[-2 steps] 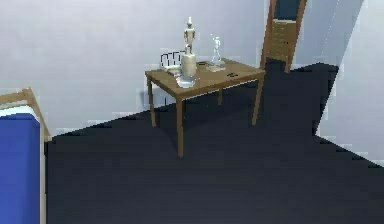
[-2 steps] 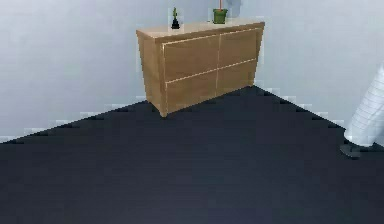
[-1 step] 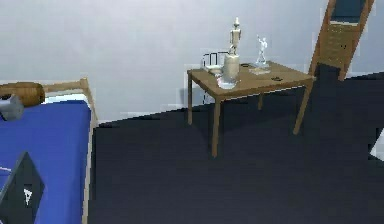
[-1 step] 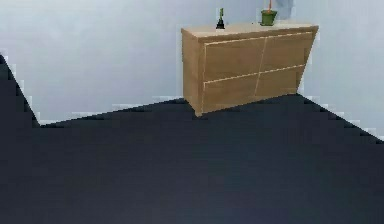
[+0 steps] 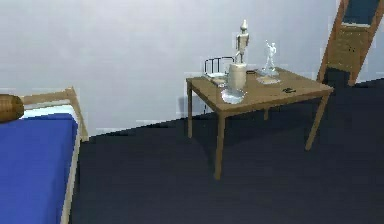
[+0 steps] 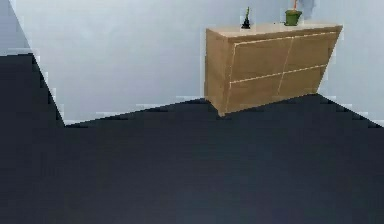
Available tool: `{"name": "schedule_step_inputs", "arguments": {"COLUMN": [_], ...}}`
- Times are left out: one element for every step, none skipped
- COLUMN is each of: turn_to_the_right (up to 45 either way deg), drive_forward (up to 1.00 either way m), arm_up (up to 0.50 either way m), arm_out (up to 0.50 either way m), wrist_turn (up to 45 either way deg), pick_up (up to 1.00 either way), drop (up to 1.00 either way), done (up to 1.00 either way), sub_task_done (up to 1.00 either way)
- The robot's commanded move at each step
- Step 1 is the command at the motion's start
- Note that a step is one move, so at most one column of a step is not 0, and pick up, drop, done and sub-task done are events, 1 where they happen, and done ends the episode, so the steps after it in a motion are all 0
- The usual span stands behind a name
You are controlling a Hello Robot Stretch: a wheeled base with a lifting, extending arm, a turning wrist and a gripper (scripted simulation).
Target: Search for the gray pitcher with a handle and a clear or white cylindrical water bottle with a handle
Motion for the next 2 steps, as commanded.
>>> {"name": "schedule_step_inputs", "arguments": {"turn_to_the_right": [45.0,3.0], "drive_forward": [0.00,0.00], "arm_up": [0.00,0.00], "arm_out": [0.00,0.00], "wrist_turn": [0.0,0.0], "pick_up": [0.00,0.00], "drop": [0.00,0.00], "done": [0.00,0.00], "sub_task_done": [0.00,0.00]}}
